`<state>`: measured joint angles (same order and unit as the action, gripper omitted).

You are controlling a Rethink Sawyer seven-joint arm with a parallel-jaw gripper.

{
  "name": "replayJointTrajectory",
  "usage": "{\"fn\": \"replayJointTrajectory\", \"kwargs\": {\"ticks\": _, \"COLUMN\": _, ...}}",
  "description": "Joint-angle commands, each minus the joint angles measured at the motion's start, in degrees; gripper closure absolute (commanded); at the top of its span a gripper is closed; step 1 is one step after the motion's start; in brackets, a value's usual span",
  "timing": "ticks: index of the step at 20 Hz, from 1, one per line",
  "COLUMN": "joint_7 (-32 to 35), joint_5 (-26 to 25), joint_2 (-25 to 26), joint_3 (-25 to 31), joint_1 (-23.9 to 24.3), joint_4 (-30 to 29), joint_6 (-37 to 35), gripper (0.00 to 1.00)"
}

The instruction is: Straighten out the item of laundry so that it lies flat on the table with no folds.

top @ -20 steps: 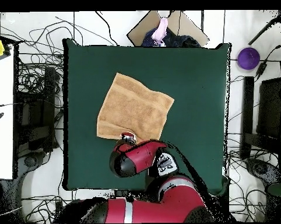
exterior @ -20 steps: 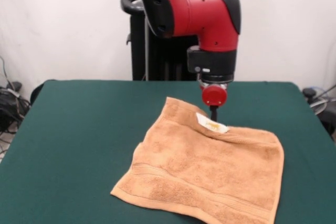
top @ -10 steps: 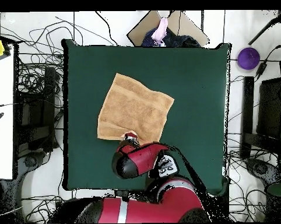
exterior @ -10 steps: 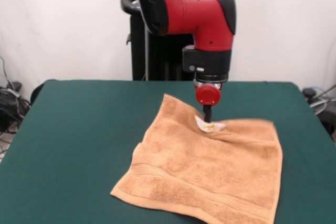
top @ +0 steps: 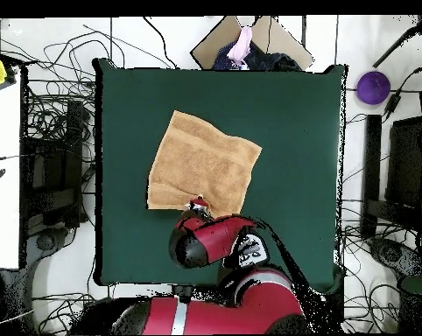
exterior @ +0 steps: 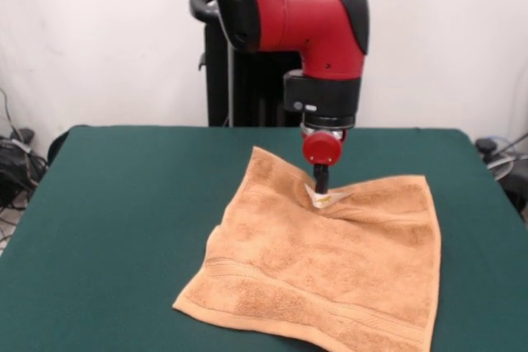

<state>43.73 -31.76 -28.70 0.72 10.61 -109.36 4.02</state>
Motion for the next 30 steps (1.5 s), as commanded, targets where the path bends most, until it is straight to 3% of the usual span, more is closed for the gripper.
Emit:
{"fn": "replayJointTrajectory", "kwargs": {"ticks": 1, "joint_7": 16.04, "joint_5": 3.69, "joint_2": 1.75, "joint_3": -0.48, "joint_1": -0.96, "joint_4": -0.41, "joint_6": 1.88, "gripper": 0.0}}
{"fn": "replayJointTrajectory", "kwargs": {"ticks": 8, "joint_7": 15.99, "joint_5": 3.94, "joint_2": 1.34, "joint_3": -1.45, "joint_1": -1.86, "joint_4": -0.09, "joint_6": 2.18, "gripper": 0.0}}
{"fn": "replayJointTrajectory", "kwargs": {"ticks": 9, "joint_7": 16.27, "joint_5": 4.32, "joint_2": 1.54, "joint_3": -2.14, "joint_1": -2.25, "joint_4": 0.01, "joint_6": 2.53, "gripper": 1.0}}
{"fn": "replayJointTrajectory", "kwargs": {"ticks": 30, "joint_7": 14.32, "joint_5": 4.3, "joint_2": 2.39, "joint_3": 0.33, "joint_1": -0.6, "joint_4": 1.02, "joint_6": 1.28, "gripper": 1.0}}
